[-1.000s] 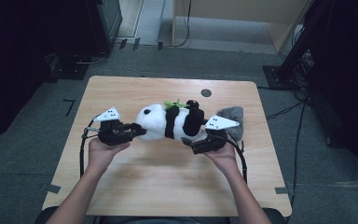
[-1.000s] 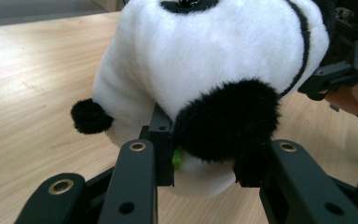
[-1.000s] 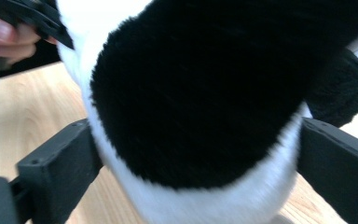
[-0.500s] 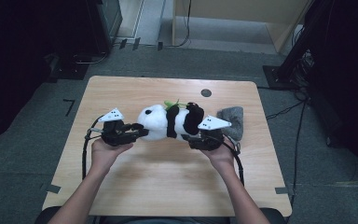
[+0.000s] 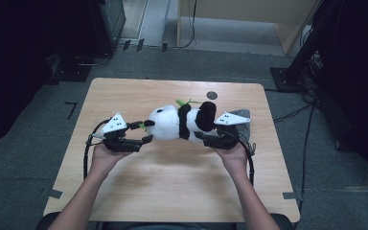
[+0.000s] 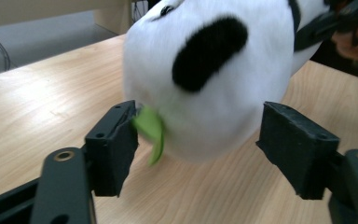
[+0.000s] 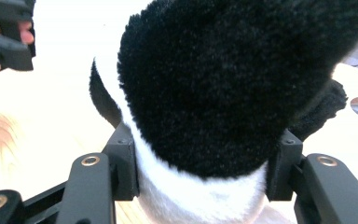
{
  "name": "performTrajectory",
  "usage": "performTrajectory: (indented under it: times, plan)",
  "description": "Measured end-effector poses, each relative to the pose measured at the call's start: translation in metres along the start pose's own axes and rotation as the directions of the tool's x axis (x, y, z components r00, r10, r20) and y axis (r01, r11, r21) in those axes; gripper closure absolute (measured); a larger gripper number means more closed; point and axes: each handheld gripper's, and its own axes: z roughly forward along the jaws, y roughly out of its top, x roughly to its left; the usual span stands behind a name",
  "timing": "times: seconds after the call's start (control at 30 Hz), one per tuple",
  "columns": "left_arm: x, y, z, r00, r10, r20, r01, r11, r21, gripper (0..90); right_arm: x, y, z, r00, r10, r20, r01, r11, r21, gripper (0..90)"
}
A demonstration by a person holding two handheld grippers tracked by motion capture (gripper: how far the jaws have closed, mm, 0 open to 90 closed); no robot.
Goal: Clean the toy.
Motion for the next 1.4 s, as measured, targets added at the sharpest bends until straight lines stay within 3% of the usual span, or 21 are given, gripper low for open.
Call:
performTrajectory:
  times: [0.23, 0.4, 0.5, 0.67, 0.73, 0.87, 1.03, 1.1, 1.2, 1.3, 1.4]
  plan:
    - [0.001, -0.006, 0.005, 0.9960, -0.032, 0.083, 0.032, 0.9995, 0.004, 28.4, -0.005, 0.003, -0.017, 0.9969, 0.065, -0.044, -0.066, 0.998, -0.022, 43.2]
    - [-0.002, -0.007, 0.007, 0.9943, -0.022, 0.105, 0.021, 0.9998, 0.004, 28.1, -0.004, 0.004, -0.017, 0.9926, 0.088, -0.084, -0.090, 0.996, -0.018, 43.2]
    - [-0.001, -0.007, 0.009, 0.9924, -0.032, 0.119, 0.032, 0.9995, -0.001, 19.2, -0.001, 0.005, -0.016, 0.9897, 0.092, -0.110, -0.094, 0.995, -0.013, 43.3]
    - [0.001, -0.009, 0.010, 0.9841, -0.037, 0.174, 0.039, 0.9992, -0.008, 8.1, 0.004, 0.006, -0.015, 0.9806, 0.104, -0.166, -0.106, 0.994, -0.002, 43.3]
    - [0.000, -0.010, 0.010, 0.9868, 0.001, 0.162, 0.002, 0.9998, -0.019, 8.0, 0.007, 0.007, -0.014, 0.9789, 0.108, -0.174, -0.108, 0.994, 0.005, 43.3]
    - [0.000, -0.010, 0.011, 0.9893, 0.014, 0.145, -0.011, 0.9996, -0.026, 9.1, 0.010, 0.007, -0.012, 0.9771, 0.108, -0.184, -0.108, 0.994, 0.008, 43.4]
    - [0.000, -0.012, 0.015, 0.9937, 0.002, 0.112, -0.002, 1.0000, -0.001, 12.8, 0.014, 0.006, -0.009, 0.9754, 0.116, -0.187, -0.115, 0.993, 0.017, 43.6]
    - [0.001, -0.012, 0.015, 0.9947, -0.002, 0.103, 0.003, 0.9999, -0.012, 13.8, 0.015, 0.006, -0.007, 0.9752, 0.120, -0.186, -0.118, 0.993, 0.020, 43.6]
    - [0.001, -0.012, 0.013, 0.9945, -0.015, 0.104, 0.018, 0.9993, -0.033, 20.7, 0.013, 0.004, -0.006, 0.9710, 0.139, -0.195, -0.138, 0.990, 0.018, 43.5]
    - [-0.001, -0.011, 0.013, 0.9952, -0.025, 0.094, 0.027, 0.9995, -0.017, 25.7, 0.013, 0.004, -0.006, 0.9702, 0.145, -0.194, -0.144, 0.989, 0.022, 43.4]
    - [-0.010, -0.008, 0.008, 0.9986, 0.042, 0.030, -0.041, 0.9986, -0.034, 34.2, 0.013, 0.003, -0.005, 0.9755, 0.123, -0.182, -0.122, 0.992, 0.017, 41.1]
